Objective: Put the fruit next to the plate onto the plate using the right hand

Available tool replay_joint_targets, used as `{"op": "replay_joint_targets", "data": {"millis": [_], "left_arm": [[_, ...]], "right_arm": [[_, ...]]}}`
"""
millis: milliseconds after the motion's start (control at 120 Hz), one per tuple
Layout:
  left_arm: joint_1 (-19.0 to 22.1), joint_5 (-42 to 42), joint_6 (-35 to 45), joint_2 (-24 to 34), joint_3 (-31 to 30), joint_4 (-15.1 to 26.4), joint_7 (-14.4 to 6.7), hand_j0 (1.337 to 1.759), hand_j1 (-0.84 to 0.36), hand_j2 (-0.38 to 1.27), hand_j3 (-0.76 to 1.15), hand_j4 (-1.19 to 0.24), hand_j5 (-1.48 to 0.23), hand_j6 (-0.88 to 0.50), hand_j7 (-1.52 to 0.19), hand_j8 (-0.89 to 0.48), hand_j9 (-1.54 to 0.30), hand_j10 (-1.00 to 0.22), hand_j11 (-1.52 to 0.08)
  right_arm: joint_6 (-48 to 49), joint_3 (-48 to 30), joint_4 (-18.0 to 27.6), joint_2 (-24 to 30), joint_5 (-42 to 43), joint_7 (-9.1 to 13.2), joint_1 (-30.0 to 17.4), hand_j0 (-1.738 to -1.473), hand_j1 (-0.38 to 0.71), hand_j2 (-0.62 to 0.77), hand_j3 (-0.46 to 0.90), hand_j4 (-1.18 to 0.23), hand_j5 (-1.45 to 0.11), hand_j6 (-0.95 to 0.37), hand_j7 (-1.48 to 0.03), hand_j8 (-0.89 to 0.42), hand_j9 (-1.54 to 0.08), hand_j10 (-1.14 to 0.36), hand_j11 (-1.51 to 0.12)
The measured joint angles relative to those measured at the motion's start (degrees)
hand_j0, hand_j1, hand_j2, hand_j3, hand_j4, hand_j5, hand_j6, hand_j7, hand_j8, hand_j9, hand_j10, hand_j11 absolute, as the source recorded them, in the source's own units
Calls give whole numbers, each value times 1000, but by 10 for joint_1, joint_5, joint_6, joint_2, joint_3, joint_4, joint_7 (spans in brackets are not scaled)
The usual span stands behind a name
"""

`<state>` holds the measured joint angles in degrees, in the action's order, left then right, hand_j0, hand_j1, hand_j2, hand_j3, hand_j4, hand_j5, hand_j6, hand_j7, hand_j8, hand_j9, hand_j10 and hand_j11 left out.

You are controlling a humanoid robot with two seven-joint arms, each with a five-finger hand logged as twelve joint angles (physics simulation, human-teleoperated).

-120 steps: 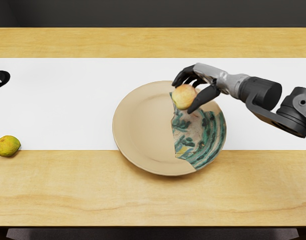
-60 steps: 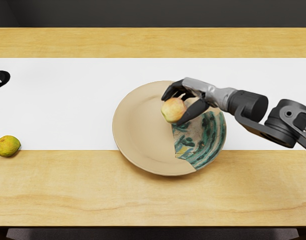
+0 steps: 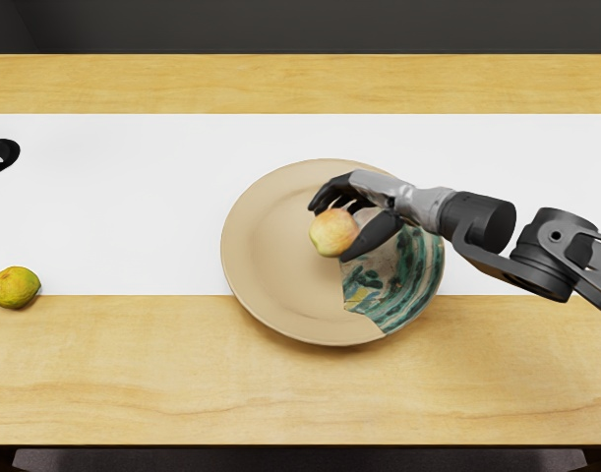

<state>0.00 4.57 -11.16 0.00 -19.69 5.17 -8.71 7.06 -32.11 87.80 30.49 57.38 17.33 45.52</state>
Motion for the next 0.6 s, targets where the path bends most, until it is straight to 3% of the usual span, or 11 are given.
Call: {"op": "replay_joint_targets", "data": {"millis": [192, 600], "left_arm": [[0, 0, 0, 0, 0, 0, 0, 1658, 69, 47, 0, -233, -303, -233, -303, -233, -303, -233, -303], [0, 0, 0, 0, 0, 0, 0, 1658, 69, 47, 0, -234, -303, -234, -303, -234, -304, -234, -304]], "right_arm": [[0, 0, 1, 0, 1, 2, 1, -1658, 18, -9, 0, -334, -437, -310, -435, -299, -438, -329, -439], [2, -21, 8, 21, -9, 2, 5, -1658, -106, -32, 0, -208, -270, -206, -269, -204, -270, -207, -270]]}}
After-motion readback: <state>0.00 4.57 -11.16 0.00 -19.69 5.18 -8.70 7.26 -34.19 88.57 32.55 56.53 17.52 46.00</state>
